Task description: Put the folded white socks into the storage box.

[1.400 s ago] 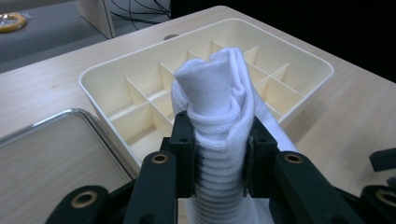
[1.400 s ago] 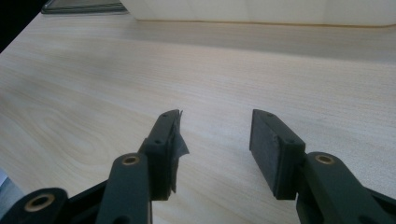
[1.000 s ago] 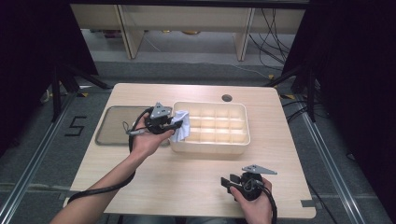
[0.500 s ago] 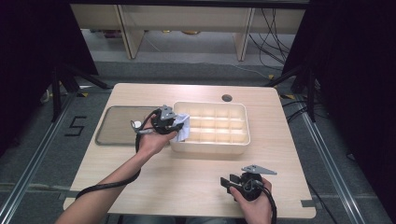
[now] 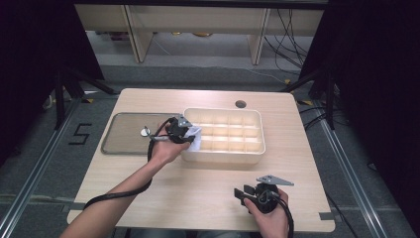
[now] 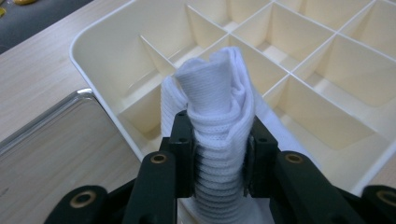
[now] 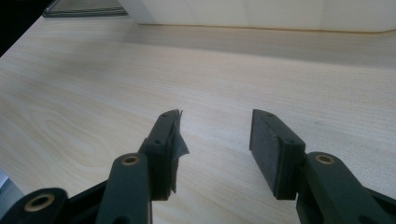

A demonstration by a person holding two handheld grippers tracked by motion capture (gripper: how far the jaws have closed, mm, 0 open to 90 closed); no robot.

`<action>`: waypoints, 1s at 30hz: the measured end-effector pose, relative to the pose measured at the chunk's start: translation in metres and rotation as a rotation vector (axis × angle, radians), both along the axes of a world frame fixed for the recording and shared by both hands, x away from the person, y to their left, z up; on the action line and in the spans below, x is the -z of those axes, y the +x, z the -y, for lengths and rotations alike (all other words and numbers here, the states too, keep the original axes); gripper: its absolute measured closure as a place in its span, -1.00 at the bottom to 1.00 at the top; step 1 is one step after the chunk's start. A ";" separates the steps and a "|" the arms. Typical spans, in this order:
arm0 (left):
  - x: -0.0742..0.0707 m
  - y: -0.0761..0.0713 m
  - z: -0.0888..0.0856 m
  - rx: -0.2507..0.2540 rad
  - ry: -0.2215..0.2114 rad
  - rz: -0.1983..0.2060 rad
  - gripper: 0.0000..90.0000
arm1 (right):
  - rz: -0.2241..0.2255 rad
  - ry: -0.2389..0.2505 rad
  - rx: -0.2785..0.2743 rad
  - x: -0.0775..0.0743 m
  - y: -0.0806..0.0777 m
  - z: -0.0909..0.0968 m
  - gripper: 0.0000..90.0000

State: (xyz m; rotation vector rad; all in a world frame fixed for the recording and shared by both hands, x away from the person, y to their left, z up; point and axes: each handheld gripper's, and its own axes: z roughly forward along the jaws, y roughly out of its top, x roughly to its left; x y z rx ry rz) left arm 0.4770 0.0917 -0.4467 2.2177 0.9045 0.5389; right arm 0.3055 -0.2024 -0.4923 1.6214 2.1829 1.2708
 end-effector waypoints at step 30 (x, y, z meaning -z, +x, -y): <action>-0.003 0.007 0.010 0.017 0.109 -0.110 0.51 | -0.002 0.009 -0.009 -0.001 0.002 -0.002 0.19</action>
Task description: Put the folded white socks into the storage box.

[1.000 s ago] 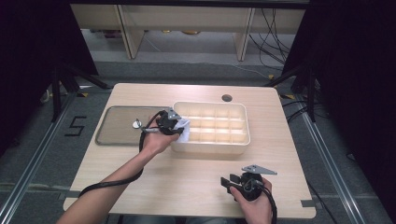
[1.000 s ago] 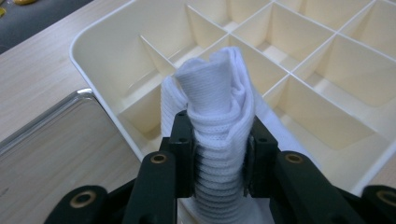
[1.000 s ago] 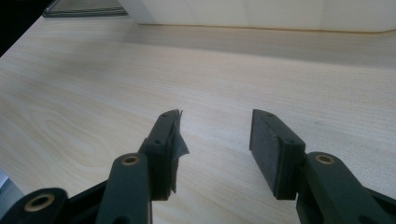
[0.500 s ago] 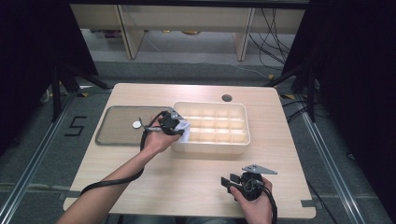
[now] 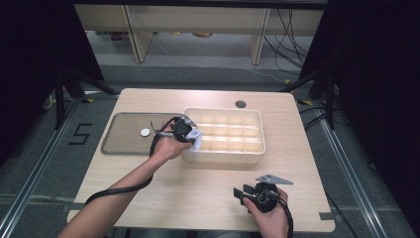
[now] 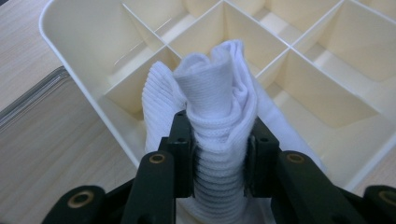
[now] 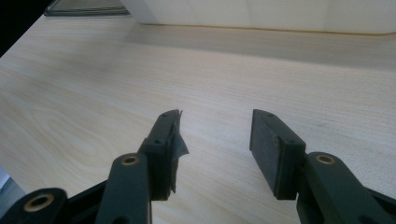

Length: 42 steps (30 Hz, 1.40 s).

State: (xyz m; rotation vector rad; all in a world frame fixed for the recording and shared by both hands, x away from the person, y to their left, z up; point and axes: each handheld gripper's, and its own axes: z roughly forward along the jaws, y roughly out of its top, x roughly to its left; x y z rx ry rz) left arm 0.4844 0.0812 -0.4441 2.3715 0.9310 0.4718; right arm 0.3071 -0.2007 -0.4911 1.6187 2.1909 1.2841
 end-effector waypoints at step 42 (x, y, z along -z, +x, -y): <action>-0.005 0.013 0.006 -0.002 0.062 -0.139 0.54 | 0.004 -0.025 0.004 -0.002 -0.001 0.001 0.19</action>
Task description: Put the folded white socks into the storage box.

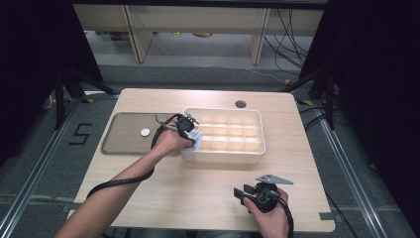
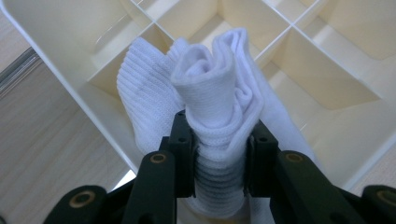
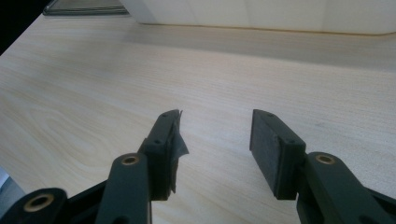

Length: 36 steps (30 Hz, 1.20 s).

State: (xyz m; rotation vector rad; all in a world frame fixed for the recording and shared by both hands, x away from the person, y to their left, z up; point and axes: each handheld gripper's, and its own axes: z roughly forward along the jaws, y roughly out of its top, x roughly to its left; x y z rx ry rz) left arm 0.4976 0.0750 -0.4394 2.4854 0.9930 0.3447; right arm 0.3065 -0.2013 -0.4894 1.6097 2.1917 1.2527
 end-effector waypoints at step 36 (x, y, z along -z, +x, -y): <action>-0.001 0.006 0.008 -0.060 0.077 -0.123 0.56 | -0.014 -0.012 0.007 -0.001 -0.001 0.000 0.18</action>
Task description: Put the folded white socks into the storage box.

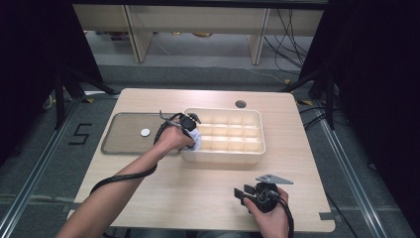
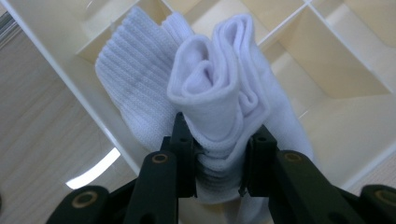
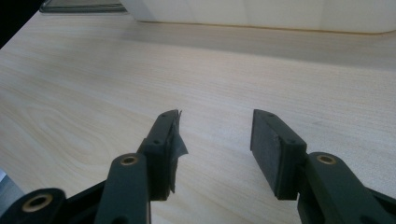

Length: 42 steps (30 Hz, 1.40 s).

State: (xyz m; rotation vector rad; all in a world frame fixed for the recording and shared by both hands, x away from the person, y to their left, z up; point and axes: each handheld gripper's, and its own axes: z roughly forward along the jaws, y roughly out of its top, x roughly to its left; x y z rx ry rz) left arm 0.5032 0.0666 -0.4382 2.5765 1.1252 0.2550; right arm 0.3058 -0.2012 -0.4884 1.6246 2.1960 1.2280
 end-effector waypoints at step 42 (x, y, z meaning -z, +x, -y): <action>-0.007 0.000 -0.008 -0.017 -0.131 -0.026 0.00 | -0.021 0.025 0.004 0.000 0.000 -0.004 0.15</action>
